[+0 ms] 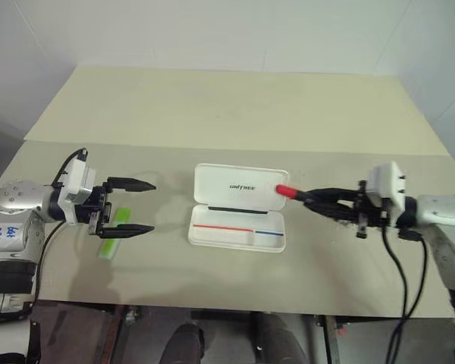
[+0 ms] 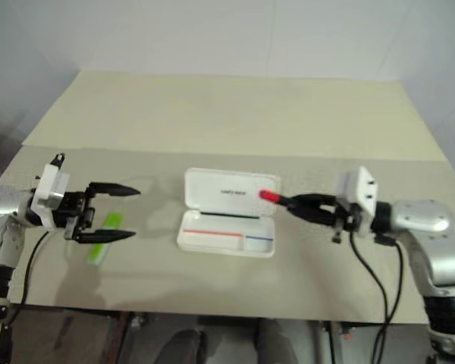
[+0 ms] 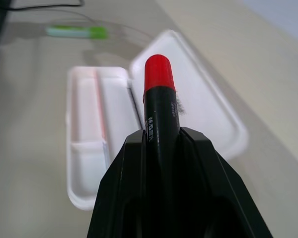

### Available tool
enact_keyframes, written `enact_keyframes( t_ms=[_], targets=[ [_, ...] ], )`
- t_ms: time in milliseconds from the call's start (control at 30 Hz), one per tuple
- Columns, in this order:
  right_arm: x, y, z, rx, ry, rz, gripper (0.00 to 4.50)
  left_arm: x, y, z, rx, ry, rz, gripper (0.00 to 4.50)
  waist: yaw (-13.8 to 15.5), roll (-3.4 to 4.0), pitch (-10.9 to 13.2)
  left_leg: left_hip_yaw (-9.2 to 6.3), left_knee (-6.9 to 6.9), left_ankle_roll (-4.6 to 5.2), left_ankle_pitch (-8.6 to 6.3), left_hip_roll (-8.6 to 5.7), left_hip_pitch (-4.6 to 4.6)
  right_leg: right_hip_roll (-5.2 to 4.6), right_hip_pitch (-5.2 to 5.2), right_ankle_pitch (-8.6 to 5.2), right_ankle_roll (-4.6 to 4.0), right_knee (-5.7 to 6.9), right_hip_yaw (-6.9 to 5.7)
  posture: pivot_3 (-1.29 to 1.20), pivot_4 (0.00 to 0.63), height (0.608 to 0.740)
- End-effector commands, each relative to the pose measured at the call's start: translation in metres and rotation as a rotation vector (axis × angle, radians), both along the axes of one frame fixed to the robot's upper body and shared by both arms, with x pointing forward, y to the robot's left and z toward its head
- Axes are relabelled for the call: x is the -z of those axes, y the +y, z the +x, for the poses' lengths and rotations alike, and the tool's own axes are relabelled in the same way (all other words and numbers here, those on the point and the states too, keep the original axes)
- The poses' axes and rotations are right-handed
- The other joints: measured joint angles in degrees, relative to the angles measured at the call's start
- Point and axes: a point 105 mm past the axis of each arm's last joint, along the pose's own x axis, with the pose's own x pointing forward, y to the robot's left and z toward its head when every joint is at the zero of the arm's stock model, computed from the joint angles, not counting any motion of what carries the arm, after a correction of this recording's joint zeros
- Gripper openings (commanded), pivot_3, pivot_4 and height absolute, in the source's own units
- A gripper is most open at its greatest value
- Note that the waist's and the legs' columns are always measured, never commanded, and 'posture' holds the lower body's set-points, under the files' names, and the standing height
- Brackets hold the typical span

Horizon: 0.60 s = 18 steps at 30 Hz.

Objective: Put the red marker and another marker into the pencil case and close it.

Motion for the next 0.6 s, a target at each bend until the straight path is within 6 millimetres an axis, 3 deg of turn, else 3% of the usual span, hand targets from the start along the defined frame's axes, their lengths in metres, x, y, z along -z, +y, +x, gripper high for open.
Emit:
enact_keyframes(
  t_ms=[33, 233, 600],
  targets=[
    [0.008, 0.026, 0.003, -0.112, 0.005, -0.017, 0.62, -0.004, 0.004, 0.001, -0.046, -0.034, 0.015, 4.5, -0.02, 0.0, 0.0, 0.03, 0.01, 0.0, 0.0, -0.02, -0.1, -0.02, -0.12, 0.01, 0.02, 0.01, 0.02, 0.0, 0.15, 0.74],
    [0.021, 0.05, 0.018, -0.171, 0.006, -0.015, 0.62, 0.0, 0.002, -0.003, -0.075, -0.015, 0.011, 4.5, -0.01, 0.0, 0.0, 0.01, 0.08, -0.03, 0.01, -0.04, -0.73, -0.05, -0.74, 0.03, 0.05, 0.3, -0.01, 0.0, 0.15, 0.74],
    [0.035, 0.081, 0.046, -0.176, -0.005, -0.008, 0.62, 0.007, -0.002, -0.01, -0.134, 0.004, -0.002, 4.5, -0.33, 0.0, 0.0, 0.18, 0.06, -0.15, 0.08, -0.01, -0.76, -0.03, -1.01, 0.0, 0.0, 0.62, 0.05, 0.0, 0.15, 0.74]
  ],
)
